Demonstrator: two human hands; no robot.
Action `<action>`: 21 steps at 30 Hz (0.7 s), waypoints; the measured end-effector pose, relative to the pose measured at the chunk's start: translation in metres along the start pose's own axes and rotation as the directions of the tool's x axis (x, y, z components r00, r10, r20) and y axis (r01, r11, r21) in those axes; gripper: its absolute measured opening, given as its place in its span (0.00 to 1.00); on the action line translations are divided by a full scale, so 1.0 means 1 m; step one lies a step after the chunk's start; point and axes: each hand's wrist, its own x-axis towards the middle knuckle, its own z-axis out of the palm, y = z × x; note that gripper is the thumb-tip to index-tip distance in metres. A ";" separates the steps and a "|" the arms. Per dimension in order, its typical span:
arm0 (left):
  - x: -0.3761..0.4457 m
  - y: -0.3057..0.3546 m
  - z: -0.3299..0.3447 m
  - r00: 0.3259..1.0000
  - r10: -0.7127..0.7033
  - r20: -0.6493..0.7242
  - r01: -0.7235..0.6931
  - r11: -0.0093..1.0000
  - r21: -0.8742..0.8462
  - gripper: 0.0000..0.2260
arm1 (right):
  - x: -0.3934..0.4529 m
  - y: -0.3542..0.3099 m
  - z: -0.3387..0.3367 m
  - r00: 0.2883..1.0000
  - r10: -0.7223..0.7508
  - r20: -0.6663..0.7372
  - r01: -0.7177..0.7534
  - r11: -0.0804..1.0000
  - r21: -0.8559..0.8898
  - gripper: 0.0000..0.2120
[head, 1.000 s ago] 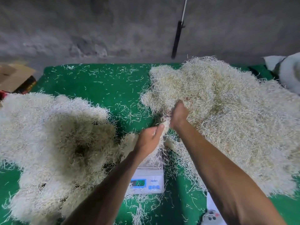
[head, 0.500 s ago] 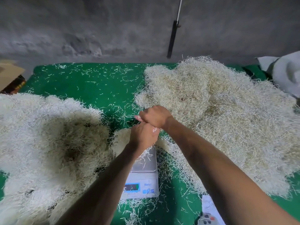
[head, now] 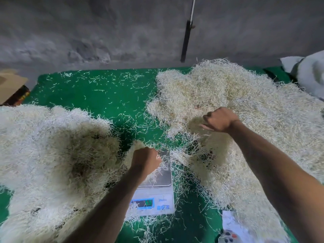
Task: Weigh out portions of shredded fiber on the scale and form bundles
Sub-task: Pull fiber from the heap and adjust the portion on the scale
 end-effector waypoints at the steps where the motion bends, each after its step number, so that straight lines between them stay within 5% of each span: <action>1: 0.000 0.002 0.002 1.000 0.014 -0.015 -0.014 1.000 -0.016 0.17 | -0.005 0.003 0.002 1.000 -0.012 -0.029 0.012 1.000 0.011 0.39; 4: 0.003 0.017 0.001 0.983 0.101 -0.153 -0.124 0.982 -0.144 0.11 | -0.012 -0.001 0.008 0.998 0.005 0.058 0.001 0.995 -0.095 0.43; 8: 0.006 0.035 -0.010 0.945 0.135 -0.296 -0.148 0.989 -0.019 0.23 | -0.012 -0.012 0.001 0.965 0.182 0.188 -0.182 0.983 -0.019 0.21; 14: -0.006 0.035 -0.017 0.965 0.080 -0.250 -0.082 0.997 0.003 0.35 | -0.012 -0.057 -0.046 0.936 0.257 0.240 -0.267 0.964 0.009 0.14; 16: -0.013 0.033 -0.022 0.974 0.058 -0.220 -0.069 0.997 -0.042 0.42 | -0.012 -0.070 -0.062 0.915 0.219 0.338 -0.320 0.905 0.280 0.09; 18: -0.022 0.029 -0.027 0.985 0.018 -0.173 -0.046 0.987 -0.156 0.51 | -0.015 -0.078 -0.081 0.856 0.078 0.510 -0.418 0.686 0.596 0.16; 21: -0.038 0.019 -0.036 0.996 -0.085 -0.024 0.073 0.940 -0.332 0.63 | -0.027 -0.093 -0.099 0.894 0.076 0.441 -0.397 0.590 0.703 0.19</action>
